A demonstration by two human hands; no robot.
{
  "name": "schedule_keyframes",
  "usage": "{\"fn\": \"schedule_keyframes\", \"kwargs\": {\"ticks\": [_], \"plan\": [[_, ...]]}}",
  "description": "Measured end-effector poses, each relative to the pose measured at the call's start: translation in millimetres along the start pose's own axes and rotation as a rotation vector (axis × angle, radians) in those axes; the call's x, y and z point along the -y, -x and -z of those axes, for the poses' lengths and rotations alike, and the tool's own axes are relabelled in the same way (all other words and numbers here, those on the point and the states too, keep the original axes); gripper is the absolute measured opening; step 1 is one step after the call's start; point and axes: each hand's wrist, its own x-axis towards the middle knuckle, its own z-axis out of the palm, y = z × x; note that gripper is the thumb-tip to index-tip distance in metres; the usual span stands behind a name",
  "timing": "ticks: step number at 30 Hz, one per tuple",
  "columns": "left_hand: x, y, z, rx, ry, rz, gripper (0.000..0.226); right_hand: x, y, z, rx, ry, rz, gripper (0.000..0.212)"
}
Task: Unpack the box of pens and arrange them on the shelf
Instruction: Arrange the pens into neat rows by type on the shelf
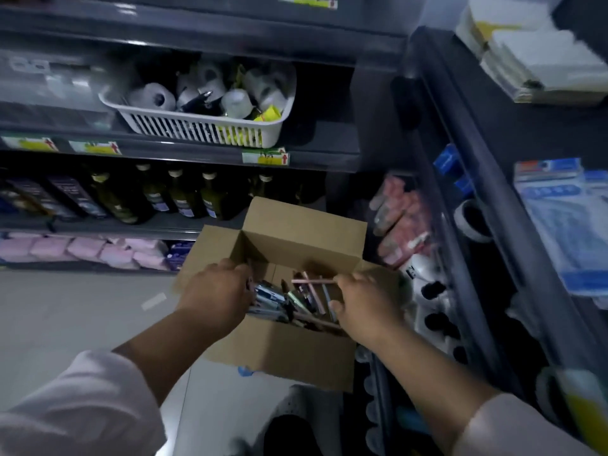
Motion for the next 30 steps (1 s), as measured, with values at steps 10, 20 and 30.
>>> {"fn": "schedule_keyframes", "kwargs": {"ticks": [10,20,30], "plan": [[20.5,-137.4,-106.0,0.248,-0.104,-0.171,0.041,-19.0,-130.5,-98.2,0.196,-0.097,-0.073,0.035],[40.1,-201.2,-226.5,0.465,-0.032,-0.334,0.061,-47.7,-194.3,-211.5,0.206,-0.085,-0.016,0.071],[40.6,-219.9,-246.7,0.439,-0.218,-0.388,0.071,-52.7,-202.3,-234.5,0.162,-0.032,-0.275,0.037]]}}
